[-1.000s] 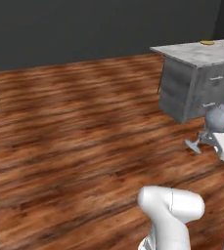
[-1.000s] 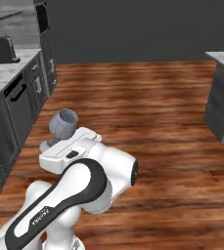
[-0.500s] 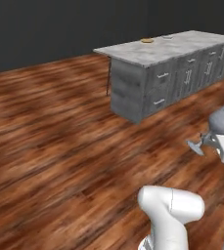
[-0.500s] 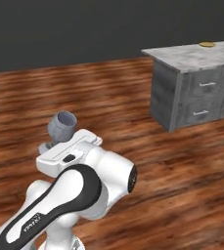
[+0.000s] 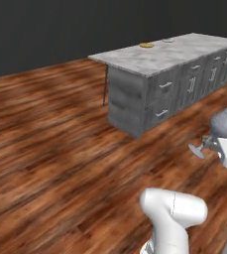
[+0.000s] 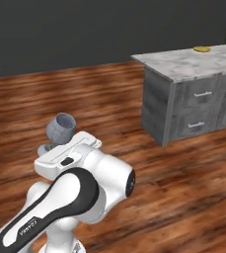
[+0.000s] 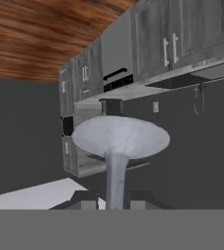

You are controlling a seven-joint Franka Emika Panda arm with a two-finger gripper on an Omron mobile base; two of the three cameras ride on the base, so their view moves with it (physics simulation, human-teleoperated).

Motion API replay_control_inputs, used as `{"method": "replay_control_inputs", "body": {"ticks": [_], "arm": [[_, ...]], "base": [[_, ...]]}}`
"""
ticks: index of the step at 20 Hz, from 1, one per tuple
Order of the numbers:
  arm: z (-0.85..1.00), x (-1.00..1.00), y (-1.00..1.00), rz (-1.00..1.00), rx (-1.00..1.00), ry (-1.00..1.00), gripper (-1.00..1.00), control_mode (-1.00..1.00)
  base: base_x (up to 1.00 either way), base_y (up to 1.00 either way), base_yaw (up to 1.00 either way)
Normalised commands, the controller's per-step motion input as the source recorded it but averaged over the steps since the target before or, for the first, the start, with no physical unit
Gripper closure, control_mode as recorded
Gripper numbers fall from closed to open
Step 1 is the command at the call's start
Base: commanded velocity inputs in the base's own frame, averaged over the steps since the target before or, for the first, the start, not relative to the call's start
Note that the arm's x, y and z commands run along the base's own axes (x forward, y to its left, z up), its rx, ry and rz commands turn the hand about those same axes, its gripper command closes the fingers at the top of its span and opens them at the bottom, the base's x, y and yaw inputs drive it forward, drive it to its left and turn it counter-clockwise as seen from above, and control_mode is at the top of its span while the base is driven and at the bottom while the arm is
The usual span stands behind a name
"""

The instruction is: Retrieve the wine glasses from the counter and place one next to each plate.

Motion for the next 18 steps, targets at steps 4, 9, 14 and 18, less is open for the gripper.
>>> {"method": "replay_control_inputs", "body": {"ticks": [4,9,14,18], "arm": [[0.00,0.00,0.00,0.00,0.00,0.00,1.00,1.00],[0.00,0.00,0.00,0.00,0.00,0.00,1.00,1.00],[0.00,0.00,0.00,0.00,0.00,0.00,1.00,1.00],[0.00,0.00,0.00,0.00,0.00,0.00,1.00,1.00]], "base": [[1.00,-0.72,0.18],[1.00,0.09,0.06],[1.00,0.94,-0.31],[1.00,1.00,-0.42]]}}
